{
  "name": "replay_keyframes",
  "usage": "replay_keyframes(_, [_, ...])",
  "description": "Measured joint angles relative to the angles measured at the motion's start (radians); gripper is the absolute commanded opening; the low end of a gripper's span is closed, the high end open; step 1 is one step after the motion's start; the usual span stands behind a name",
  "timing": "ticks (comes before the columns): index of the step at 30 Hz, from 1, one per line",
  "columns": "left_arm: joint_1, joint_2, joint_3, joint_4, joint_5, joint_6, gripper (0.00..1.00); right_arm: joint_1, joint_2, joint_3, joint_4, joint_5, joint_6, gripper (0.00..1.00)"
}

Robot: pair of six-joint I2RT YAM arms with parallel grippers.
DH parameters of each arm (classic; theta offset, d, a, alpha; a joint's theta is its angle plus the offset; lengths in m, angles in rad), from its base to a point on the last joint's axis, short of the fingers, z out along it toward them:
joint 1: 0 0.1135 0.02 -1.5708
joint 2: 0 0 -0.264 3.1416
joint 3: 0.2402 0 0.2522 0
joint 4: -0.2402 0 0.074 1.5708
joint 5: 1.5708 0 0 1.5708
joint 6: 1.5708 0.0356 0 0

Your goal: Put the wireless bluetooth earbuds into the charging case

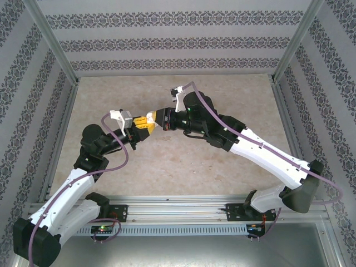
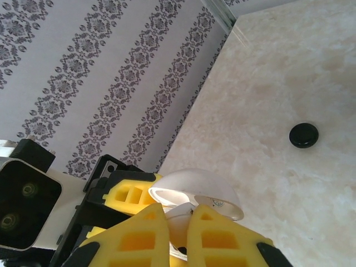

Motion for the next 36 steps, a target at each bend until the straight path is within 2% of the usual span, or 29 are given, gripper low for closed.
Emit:
replay_keyframes(5, [-0.005,0.002,0.0,-0.021,0.004,0.001,0.05,0.003,0.018,0.016,-0.04,0.001,0.0,0.16])
replay_keyframes(14, [-0.006,0.002,0.0,-0.021,0.003,0.001,0.05,0.007,0.025,0.047,-0.091,0.02,-0.003,0.32])
replay_keyframes(27, [-0.006,0.001,0.0,-0.02,-0.005,0.0,0.05,0.007,0.026,0.078,-0.169,0.05,-0.005,0.41])
replay_keyframes(36, [-0.006,-0.007,0.0,-0.021,-0.003,-0.001,0.05,-0.005,-0.006,0.102,-0.224,0.09,-0.028,0.44])
